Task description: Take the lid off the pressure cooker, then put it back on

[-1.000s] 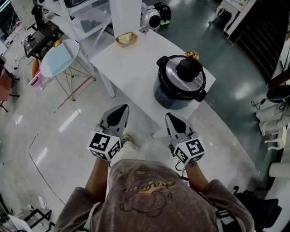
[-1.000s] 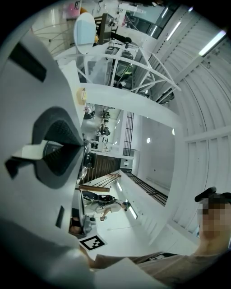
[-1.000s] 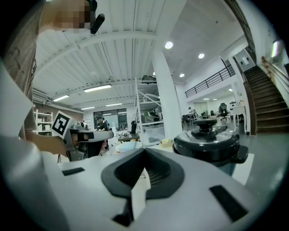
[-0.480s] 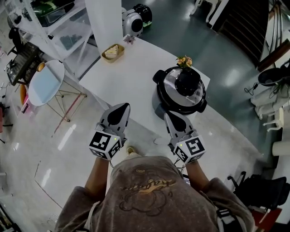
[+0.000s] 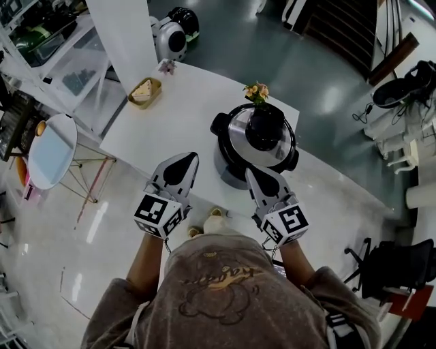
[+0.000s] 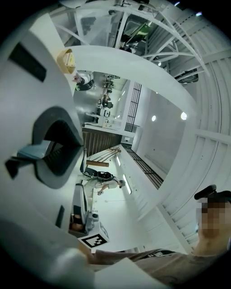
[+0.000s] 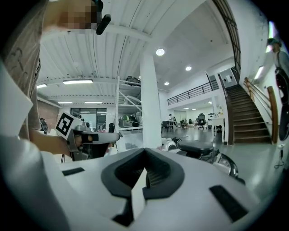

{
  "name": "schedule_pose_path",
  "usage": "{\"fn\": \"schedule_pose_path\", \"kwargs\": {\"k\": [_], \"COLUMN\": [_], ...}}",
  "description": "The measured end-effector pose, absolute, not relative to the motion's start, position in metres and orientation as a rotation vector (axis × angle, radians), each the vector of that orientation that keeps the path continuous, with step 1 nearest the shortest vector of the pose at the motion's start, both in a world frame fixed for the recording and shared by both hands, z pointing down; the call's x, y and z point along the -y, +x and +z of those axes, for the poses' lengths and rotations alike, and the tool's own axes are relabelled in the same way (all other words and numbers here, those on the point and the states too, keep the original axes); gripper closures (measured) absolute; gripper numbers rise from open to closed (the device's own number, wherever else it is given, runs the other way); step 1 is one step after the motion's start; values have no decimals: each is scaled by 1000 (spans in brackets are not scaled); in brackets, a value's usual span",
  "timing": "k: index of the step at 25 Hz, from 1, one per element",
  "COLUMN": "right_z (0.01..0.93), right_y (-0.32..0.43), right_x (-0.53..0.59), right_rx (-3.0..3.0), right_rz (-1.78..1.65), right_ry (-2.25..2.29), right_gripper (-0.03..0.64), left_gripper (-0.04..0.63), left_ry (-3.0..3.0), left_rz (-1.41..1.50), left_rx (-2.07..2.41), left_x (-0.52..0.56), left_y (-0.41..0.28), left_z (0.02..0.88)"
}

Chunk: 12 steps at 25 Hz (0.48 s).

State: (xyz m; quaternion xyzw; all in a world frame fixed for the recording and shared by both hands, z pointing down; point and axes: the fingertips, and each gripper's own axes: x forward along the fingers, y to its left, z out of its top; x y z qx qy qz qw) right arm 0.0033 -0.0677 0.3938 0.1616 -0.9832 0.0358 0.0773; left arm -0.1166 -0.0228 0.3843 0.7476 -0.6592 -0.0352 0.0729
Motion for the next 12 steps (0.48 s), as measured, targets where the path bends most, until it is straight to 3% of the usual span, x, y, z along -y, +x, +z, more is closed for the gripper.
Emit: {"fn": "schedule_pose_path", "kwargs": {"k": [12], "right_z": [380], "right_y": [27], "right_x": [128], "right_rx": [2932], "right_rz": [132], "right_ry": [684], "right_gripper": [621], "left_gripper": [592], "left_ry": [2463], "left_rz": [-74], "left_rx": [1744], "left_x": [94], "left_y": [-90], "left_z": [369]}}
